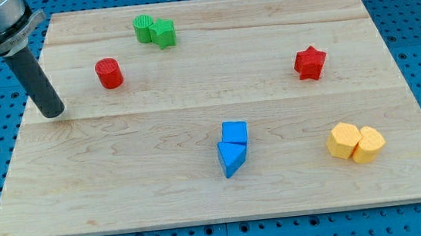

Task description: Push red circle towards center

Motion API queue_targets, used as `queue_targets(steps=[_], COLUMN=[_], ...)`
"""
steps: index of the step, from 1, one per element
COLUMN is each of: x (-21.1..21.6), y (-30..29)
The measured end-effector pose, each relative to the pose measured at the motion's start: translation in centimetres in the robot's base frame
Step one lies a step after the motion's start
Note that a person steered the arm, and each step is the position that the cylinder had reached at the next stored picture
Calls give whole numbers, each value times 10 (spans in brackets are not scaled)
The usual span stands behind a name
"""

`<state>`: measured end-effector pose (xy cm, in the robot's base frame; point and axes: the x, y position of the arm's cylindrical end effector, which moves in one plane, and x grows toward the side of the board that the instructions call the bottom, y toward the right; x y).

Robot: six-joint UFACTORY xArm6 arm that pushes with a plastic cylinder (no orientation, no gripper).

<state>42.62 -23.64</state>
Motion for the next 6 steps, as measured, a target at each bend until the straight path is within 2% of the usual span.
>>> queue_targets(steps=[1, 2, 3, 4, 5, 6], x=[-6, -6, -6, -45, -76, -73], y=[6, 51, 2, -4, 51, 133])
